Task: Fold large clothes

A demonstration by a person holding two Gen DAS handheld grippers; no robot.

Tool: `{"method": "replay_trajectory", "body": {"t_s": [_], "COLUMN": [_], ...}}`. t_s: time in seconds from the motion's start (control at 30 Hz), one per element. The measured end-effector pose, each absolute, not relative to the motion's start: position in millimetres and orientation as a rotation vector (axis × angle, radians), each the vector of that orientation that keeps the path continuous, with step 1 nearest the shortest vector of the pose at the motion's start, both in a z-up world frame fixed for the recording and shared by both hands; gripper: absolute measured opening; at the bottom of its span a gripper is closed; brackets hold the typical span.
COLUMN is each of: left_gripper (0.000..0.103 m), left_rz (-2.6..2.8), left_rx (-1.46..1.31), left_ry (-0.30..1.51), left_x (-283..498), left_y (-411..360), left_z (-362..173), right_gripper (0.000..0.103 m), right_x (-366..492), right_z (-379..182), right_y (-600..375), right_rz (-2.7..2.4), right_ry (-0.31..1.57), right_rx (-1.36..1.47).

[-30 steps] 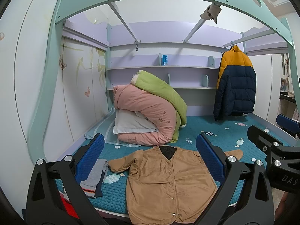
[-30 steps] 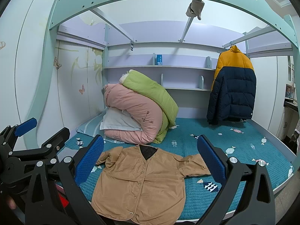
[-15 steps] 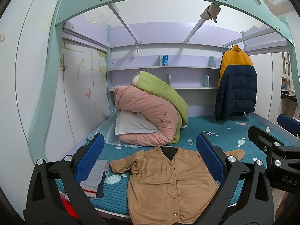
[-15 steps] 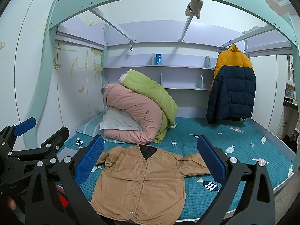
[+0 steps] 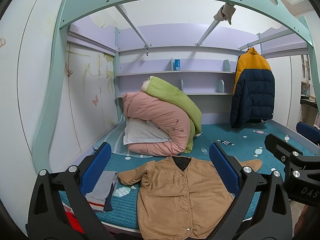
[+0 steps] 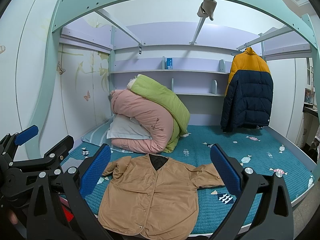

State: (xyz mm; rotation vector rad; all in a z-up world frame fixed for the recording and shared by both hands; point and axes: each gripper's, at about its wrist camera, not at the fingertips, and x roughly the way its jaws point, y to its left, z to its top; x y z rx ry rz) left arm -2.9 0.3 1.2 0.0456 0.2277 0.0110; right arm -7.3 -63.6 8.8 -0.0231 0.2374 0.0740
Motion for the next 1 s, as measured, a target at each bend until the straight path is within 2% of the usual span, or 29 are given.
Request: {"method": "replay_trajectory", "body": {"t_s": [1.0], "left_gripper": [0.098], "left_rz": [0.017], "left_rx": [0.057], "left_ry": [0.222], "left_x": [-2.7], "left_y": [12.2], "left_z": [3.2], "right_gripper": [0.096], "right_x": [-8.2], "right_z": [10.6], "right_y": [-61.4], "right_rz": [0.073], "right_ry": [0.232], "right_rx": [-0.022]}}
